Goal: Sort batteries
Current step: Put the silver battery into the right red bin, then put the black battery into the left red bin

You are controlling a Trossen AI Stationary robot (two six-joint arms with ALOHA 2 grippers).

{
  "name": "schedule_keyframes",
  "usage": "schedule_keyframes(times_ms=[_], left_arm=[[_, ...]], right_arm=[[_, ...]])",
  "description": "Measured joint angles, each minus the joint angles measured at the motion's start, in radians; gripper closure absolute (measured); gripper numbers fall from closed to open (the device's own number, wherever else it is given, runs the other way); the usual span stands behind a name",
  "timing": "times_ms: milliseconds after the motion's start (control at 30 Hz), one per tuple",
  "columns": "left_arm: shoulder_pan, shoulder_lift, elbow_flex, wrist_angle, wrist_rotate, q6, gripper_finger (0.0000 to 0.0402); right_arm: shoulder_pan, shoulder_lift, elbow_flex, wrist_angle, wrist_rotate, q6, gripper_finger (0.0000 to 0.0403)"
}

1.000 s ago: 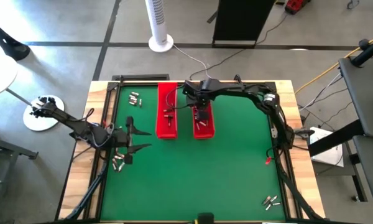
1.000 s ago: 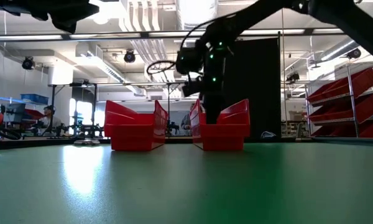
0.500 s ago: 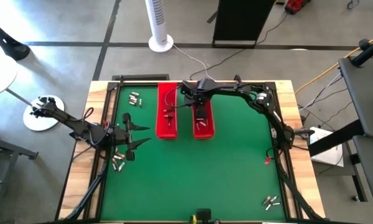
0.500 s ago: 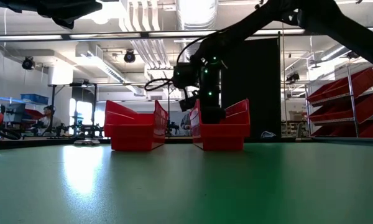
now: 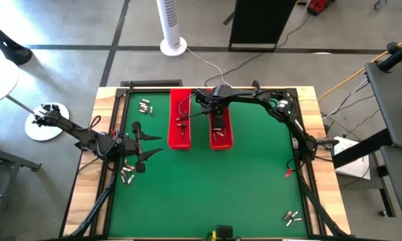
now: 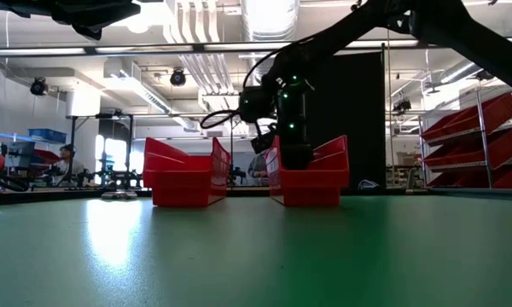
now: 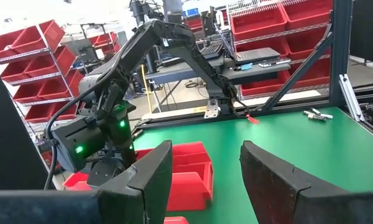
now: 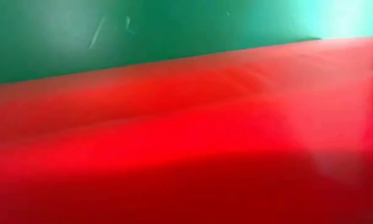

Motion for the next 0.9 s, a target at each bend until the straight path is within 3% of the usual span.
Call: schedule_keyframes(times_ms=[467, 900], left_arm=[[0.0, 0.0, 0.0, -0.001, 0.0, 0.0, 0.0233], [0.0, 0.0, 0.0, -0.005, 0.001, 0.0, 0.0233]], right_arm=[[-0.01, -0.056, -0.001, -0.062, 0.049, 0.06, 0.0242], [-0.014, -0.101, -0.002, -0.143, 0.112, 0.165, 0.0238]])
